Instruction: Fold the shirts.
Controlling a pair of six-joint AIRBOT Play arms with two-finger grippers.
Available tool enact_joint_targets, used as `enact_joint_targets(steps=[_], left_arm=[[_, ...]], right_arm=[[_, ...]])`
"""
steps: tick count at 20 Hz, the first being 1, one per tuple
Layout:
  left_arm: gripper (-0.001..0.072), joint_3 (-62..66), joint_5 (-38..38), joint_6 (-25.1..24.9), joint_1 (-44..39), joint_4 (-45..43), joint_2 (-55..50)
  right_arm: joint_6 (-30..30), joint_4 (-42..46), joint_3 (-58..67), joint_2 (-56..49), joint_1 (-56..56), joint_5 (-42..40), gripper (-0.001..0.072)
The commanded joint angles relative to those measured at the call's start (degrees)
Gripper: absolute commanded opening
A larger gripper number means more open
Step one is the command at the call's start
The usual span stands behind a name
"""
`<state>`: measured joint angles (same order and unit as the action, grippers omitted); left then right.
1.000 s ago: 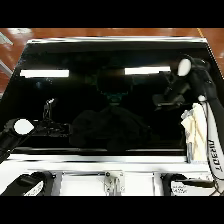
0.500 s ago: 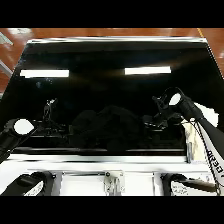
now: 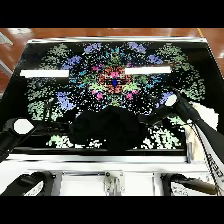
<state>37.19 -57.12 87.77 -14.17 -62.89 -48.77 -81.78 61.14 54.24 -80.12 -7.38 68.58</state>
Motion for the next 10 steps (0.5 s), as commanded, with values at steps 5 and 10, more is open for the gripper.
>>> enact_joint_targets(steps=[5, 10], left_arm=[[0.0046, 20.9, -0.1, -0.9, 7.4, -12.3, 4.0], [0.0046, 45.2, -2.4, -0.9, 17.0, -12.2, 8.2]], right_arm=[[0.0, 13.1, 18.7, 16.9, 0.0, -0.1, 0.0061], [-1.2, 17.0, 35.6, 27.4, 0.0, -3.9, 0.0061]])
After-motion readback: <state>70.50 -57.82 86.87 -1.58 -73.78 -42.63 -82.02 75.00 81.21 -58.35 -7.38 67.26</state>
